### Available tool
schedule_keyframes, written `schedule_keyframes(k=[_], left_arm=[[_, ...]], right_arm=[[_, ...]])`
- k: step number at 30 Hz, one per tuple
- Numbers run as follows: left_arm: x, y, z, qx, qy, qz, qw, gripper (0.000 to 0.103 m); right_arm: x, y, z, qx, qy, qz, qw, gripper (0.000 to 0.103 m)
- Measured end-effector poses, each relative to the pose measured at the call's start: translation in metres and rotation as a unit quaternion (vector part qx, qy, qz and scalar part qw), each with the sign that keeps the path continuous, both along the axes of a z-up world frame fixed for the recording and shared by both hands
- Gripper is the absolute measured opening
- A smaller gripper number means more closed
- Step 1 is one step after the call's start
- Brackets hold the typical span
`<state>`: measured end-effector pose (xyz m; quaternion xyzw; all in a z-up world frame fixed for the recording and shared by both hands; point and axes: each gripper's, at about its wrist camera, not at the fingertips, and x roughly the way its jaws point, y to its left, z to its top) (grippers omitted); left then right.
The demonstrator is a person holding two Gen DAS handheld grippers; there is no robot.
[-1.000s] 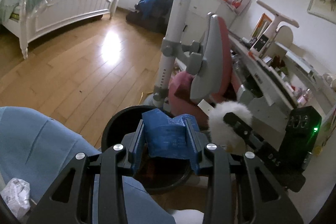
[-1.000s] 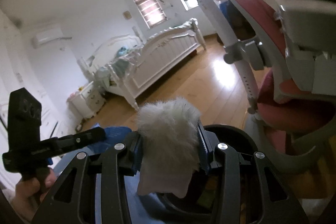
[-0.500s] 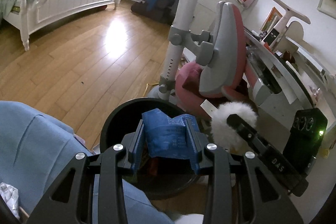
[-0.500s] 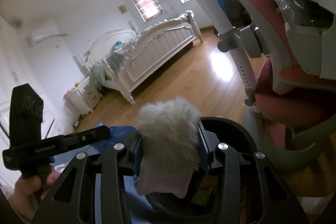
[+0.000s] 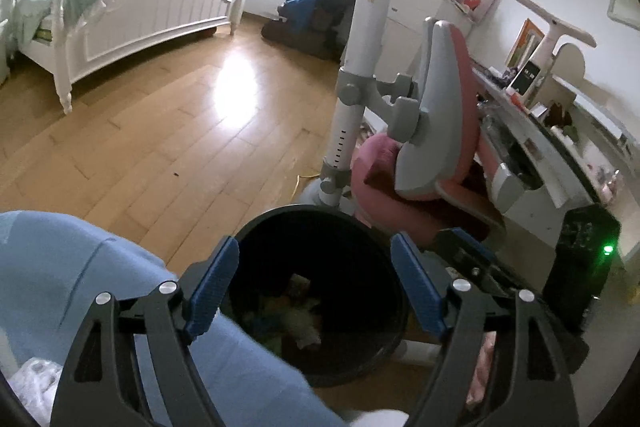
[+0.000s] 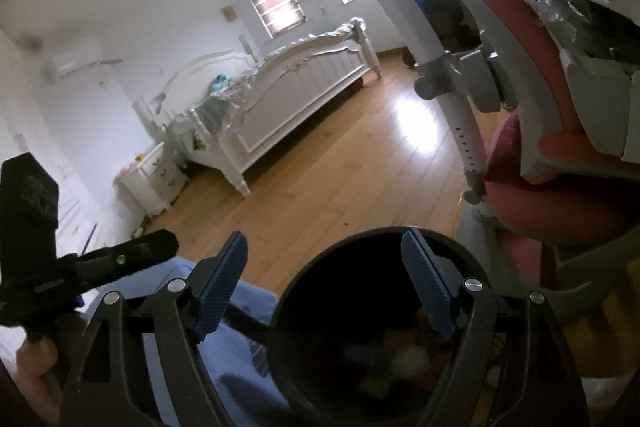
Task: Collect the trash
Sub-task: 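Grasp the pink roller with the left tool while the right tool grasps the white milk carton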
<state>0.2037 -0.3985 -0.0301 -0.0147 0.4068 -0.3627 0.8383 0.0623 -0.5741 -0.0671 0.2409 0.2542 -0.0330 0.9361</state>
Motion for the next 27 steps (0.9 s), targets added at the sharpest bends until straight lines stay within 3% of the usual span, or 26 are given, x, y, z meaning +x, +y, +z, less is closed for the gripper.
schedule_keyframes(k=[9, 14, 18, 22, 24, 27], left_arm=[[-0.036, 0.097, 0.035, -0.023, -0.021, 0.05, 0.9983, 0.083], [-0.053, 0.184, 0.042, -0.029, -0.019, 0.11, 0.9933, 0.083], [-0.072, 0.266, 0.032, -0.012, -0.001, 0.178, 0.984, 0.083], [-0.092, 0.325, 0.009, 0.033, 0.018, 0.226, 0.9734, 0.083], [-0.103, 0.348, -0.007, 0.053, 0.034, 0.244, 0.9677, 0.083], [-0.116, 0.365, -0.027, 0.06, 0.059, 0.26, 0.962, 0.082]], right_arm=[[-0.004, 0.063, 0.029, -0.011, -0.006, 0.05, 0.999, 0.079], [0.0, 0.12, 0.046, -0.018, -0.004, 0.107, 0.994, 0.08], [0.004, 0.173, 0.056, -0.019, 0.004, 0.162, 0.987, 0.081], [0.008, 0.238, 0.055, -0.022, 0.04, 0.246, 0.968, 0.083], [0.009, 0.275, 0.047, -0.027, 0.071, 0.293, 0.953, 0.083], [0.008, 0.317, 0.035, -0.039, 0.105, 0.334, 0.936, 0.083]])
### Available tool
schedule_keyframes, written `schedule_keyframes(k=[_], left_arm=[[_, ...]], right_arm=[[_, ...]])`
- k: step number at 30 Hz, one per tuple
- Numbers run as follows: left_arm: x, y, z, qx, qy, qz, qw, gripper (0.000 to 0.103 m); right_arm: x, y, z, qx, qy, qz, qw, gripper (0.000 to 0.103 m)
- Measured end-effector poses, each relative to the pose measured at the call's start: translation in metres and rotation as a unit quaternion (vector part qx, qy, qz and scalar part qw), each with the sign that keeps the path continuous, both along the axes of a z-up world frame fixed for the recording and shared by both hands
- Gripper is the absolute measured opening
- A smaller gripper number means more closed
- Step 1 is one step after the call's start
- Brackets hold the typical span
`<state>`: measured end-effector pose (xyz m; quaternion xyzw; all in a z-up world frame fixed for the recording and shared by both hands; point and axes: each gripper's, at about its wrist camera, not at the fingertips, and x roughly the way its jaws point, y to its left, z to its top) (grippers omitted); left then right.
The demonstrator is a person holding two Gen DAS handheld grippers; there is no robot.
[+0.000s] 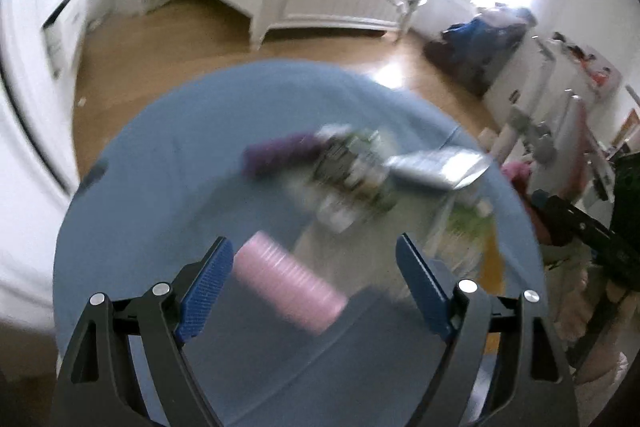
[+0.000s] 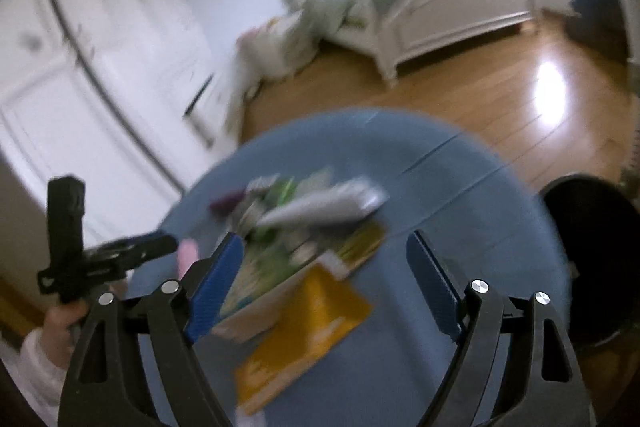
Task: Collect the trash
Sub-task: 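Grasp the pink roller with the left tool while the right tool grasps the white milk carton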
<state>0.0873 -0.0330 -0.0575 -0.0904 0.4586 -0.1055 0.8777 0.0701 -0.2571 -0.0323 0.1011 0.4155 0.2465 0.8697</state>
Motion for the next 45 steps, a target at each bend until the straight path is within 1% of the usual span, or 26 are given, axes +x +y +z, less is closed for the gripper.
schedule_keyframes(k=[3, 5, 6, 7, 8, 9, 10, 11, 12, 14, 16, 18, 22, 24, 25, 26, 28, 29, 31, 33, 37, 40, 42, 45], left_arm=[[-0.007, 0.009, -0.018, -0.005, 0.018, 0.013, 0.9997, 0.08], [-0.006, 0.011, -0.028, -0.017, 0.028, 0.018, 0.9993, 0.079], [-0.005, 0.009, -0.03, -0.013, 0.022, 0.021, 0.9994, 0.078], [-0.003, 0.008, -0.03, -0.007, 0.017, 0.02, 0.9996, 0.075], [-0.002, 0.006, -0.031, -0.002, 0.016, 0.019, 0.9997, 0.074], [-0.001, 0.004, -0.031, 0.008, 0.011, 0.02, 0.9997, 0.068], [0.001, 0.003, -0.032, 0.028, 0.006, 0.019, 0.9994, 0.061], [0.002, 0.003, -0.032, 0.041, 0.004, 0.016, 0.999, 0.059], [0.002, 0.007, -0.032, 0.043, 0.003, 0.009, 0.999, 0.056], [0.001, 0.015, -0.031, 0.036, 0.004, -0.001, 0.9994, 0.054], [-0.001, 0.024, -0.031, 0.036, 0.003, -0.004, 0.9993, 0.054], [-0.004, 0.031, -0.03, 0.034, -0.004, -0.015, 0.9993, 0.054], [-0.006, 0.034, -0.031, 0.02, -0.006, -0.027, 0.9994, 0.052], [-0.009, 0.037, -0.031, 0.006, -0.011, -0.033, 0.9994, 0.052], [-0.009, 0.04, -0.031, -0.002, -0.011, -0.033, 0.9994, 0.048], [-0.01, 0.045, -0.03, -0.015, -0.013, -0.032, 0.9993, 0.046], [-0.013, 0.049, -0.026, -0.027, -0.024, -0.032, 0.9988, 0.044], [-0.016, 0.05, -0.024, -0.031, -0.03, -0.033, 0.9985, 0.043], [-0.019, 0.051, -0.024, -0.026, -0.033, -0.038, 0.9984, 0.042], [-0.019, 0.05, -0.024, -0.027, -0.03, -0.039, 0.9984, 0.042], [-0.019, 0.045, -0.023, -0.028, -0.037, -0.041, 0.9981, 0.042], [-0.021, 0.044, -0.018, -0.033, -0.052, -0.036, 0.9974, 0.042], [-0.024, 0.045, -0.015, -0.035, -0.063, -0.03, 0.997, 0.042], [-0.026, 0.044, -0.011, -0.043, -0.069, -0.026, 0.9964, 0.041]], right_arm=[[-0.007, 0.032, -0.009, 0.018, 0.034, 0.043, 0.998, 0.083], [-0.01, 0.048, -0.011, 0.001, 0.042, 0.049, 0.998, 0.083], [-0.011, 0.055, -0.014, -0.011, 0.045, 0.05, 0.998, 0.083], [-0.009, 0.065, -0.018, -0.029, 0.053, 0.046, 0.997, 0.083], [-0.009, 0.066, -0.023, -0.039, 0.061, 0.042, 0.996, 0.083], [-0.005, 0.069, -0.028, -0.048, 0.072, 0.034, 0.996, 0.083], [-0.003, 0.065, -0.032, -0.054, 0.079, 0.027, 0.995, 0.083], [-0.001, 0.064, -0.033, -0.058, 0.082, 0.02, 0.995, 0.083], [0.0, 0.061, -0.034, -0.063, 0.086, 0.01, 0.994, 0.083], [0.007, 0.057, -0.036, -0.057, 0.099, -0.012, 0.993, 0.083], [0.013, 0.04, -0.036, -0.028, 0.114, -0.024, 0.993, 0.084], [0.021, 0.037, -0.037, -0.001, 0.127, -0.029, 0.991, 0.091], [0.037, 0.051, -0.045, -0.012, 0.139, -0.027, 0.99, 0.091], [0.039, 0.068, -0.049, -0.034, 0.134, -0.009, 0.99, 0.091], [0.039, 0.076, -0.052, -0.047, 0.128, -0.001, 0.991, 0.091], [0.039, 0.083, -0.054, -0.058, 0.121, 0.007, 0.991, 0.09], [0.034, 0.092, -0.053, -0.065, 0.105, 0.021, 0.992, 0.085], [0.032, 0.094, -0.051, -0.066, 0.098, 0.024, 0.993, 0.082], [0.029, 0.098, -0.047, -0.063, 0.089, 0.037, 0.993, 0.069], [0.023, 0.103, -0.04, -0.069, 0.071, 0.051, 0.994, 0.061], [0.007, 0.112, -0.025, -0.086, 0.027, 0.075, 0.993, 0.058], [-0.004, 0.116, -0.018, -0.102, 0.002, 0.084, 0.991, 0.057], [-0.008, 0.113, -0.014, -0.099, -0.008, 0.086, 0.991, 0.057], [-0.009, 0.102, -0.006, -0.073, -0.02, 0.082, 0.994, 0.056]])
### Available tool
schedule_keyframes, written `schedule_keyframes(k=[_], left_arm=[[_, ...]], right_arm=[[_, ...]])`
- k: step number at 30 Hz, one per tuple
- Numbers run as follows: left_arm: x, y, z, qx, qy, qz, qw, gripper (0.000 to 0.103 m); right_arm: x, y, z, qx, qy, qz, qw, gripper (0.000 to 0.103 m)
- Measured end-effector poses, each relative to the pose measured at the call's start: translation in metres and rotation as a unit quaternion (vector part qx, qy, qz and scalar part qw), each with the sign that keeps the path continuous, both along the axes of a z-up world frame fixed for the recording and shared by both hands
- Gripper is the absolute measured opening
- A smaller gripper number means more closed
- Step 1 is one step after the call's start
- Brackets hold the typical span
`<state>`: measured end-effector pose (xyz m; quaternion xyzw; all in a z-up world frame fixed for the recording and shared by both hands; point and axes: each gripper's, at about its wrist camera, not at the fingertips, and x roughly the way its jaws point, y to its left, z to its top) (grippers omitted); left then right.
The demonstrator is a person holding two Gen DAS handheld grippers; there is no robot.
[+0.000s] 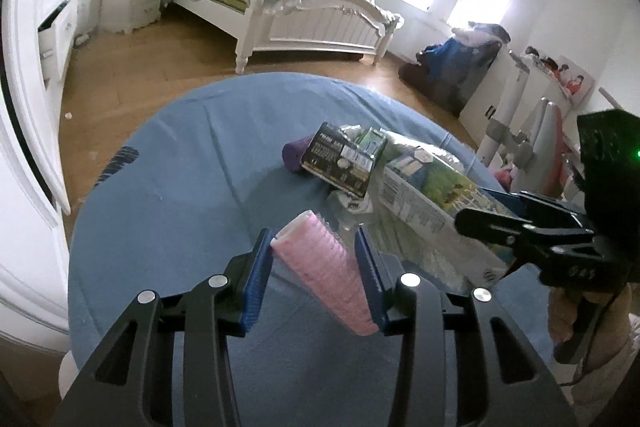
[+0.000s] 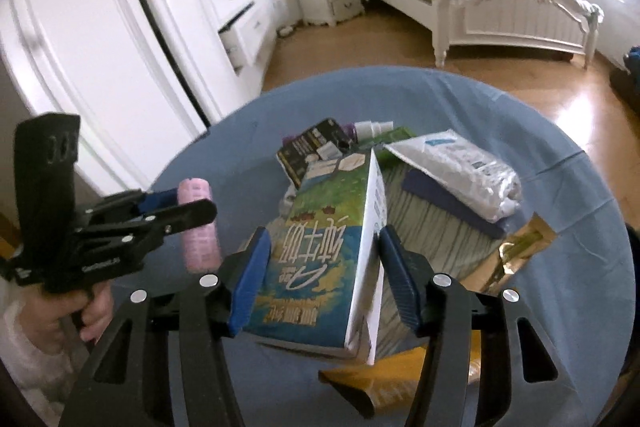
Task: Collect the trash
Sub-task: 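Grasp the pink roller with the left tool while the right tool grasps the white milk carton, then carry the roller and carton over the black bin and open both tools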
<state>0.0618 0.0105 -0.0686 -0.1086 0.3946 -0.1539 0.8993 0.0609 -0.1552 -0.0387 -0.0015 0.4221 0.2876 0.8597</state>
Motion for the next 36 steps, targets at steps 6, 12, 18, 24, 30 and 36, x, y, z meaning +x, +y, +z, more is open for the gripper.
schedule_keyframes(k=[6, 12, 18, 24, 30, 36], left_arm=[[0.001, -0.014, 0.018, -0.007, -0.016, -0.007, 0.9998, 0.041], [0.01, -0.041, 0.029, 0.005, -0.024, -0.02, 0.9995, 0.042], [0.011, -0.044, 0.022, 0.013, -0.014, -0.009, 0.9998, 0.042], [0.007, -0.026, 0.018, 0.019, -0.005, 0.022, 0.9996, 0.042], [0.003, -0.022, 0.036, 0.012, -0.023, 0.02, 0.9995, 0.042], [0.016, -0.059, 0.076, -0.009, -0.06, -0.025, 0.9978, 0.042]], right_arm=[[-0.004, -0.028, 0.018, 0.07, -0.003, -0.014, 0.997, 0.028], [-0.006, -0.031, 0.001, 0.03, 0.03, 0.003, 0.999, 0.037], [-0.015, -0.002, -0.02, 0.031, 0.05, 0.039, 0.997, 0.084], [-0.025, 0.026, -0.037, -0.014, 0.053, 0.074, 0.996, 0.051], [-0.027, -0.008, -0.006, 0.048, -0.003, 0.042, 0.998, 0.04], [-0.032, -0.117, 0.068, 0.124, -0.128, -0.094, 0.98, 0.04]])
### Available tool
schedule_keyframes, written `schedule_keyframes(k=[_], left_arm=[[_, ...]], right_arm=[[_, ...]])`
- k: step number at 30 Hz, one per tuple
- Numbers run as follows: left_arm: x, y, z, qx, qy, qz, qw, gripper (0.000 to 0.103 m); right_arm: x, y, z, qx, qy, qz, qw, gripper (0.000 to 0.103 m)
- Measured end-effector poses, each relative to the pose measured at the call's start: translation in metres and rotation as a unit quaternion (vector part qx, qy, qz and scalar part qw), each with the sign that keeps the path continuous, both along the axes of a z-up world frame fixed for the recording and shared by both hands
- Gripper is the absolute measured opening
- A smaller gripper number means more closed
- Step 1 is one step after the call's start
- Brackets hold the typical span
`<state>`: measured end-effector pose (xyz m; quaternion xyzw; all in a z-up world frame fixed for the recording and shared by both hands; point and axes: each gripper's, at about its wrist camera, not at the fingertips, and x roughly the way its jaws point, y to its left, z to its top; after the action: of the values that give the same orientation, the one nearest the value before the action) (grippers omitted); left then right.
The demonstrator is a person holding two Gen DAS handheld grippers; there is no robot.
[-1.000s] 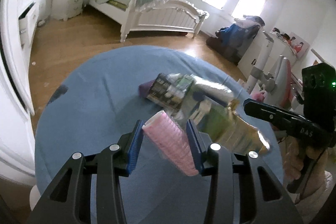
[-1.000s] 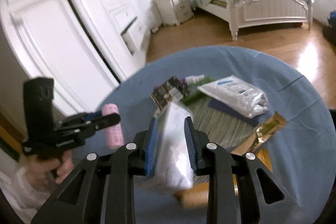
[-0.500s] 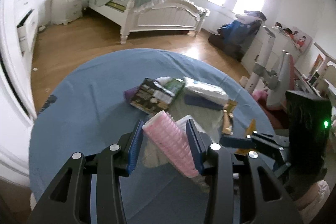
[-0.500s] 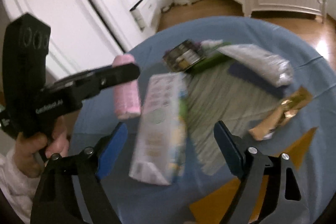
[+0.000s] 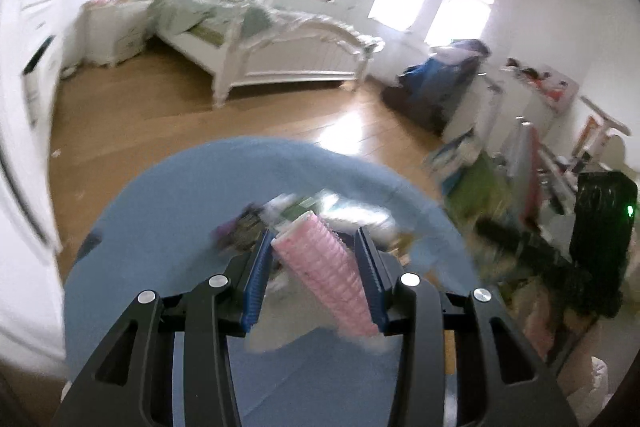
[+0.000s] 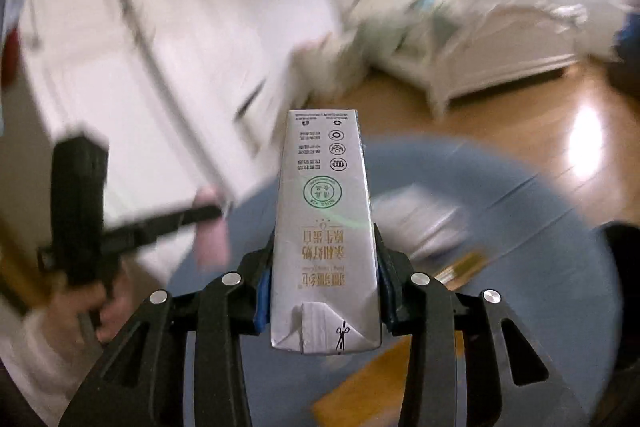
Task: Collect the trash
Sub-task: 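Carry the roller and carton over the black bin and open both tools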
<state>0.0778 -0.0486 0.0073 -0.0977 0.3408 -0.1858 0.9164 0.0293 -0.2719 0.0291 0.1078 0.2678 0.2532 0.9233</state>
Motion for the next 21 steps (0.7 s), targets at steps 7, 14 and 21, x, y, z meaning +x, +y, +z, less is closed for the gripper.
schedule_keyframes(k=[7, 14, 21], left_arm=[[0.03, -0.107, 0.04, -0.044, -0.033, -0.108, 0.9927, 0.042], [0.063, -0.24, 0.042, -0.058, -0.041, -0.22, 0.9729, 0.041], [0.086, -0.322, 0.006, -0.045, -0.005, -0.272, 0.9612, 0.042]], right_arm=[[-0.012, -0.112, 0.033, 0.007, -0.073, -0.152, 0.986, 0.04], [-0.006, -0.197, 0.003, 0.012, -0.046, -0.237, 0.97, 0.04], [0.001, -0.253, -0.04, 0.014, -0.01, -0.275, 0.961, 0.04]])
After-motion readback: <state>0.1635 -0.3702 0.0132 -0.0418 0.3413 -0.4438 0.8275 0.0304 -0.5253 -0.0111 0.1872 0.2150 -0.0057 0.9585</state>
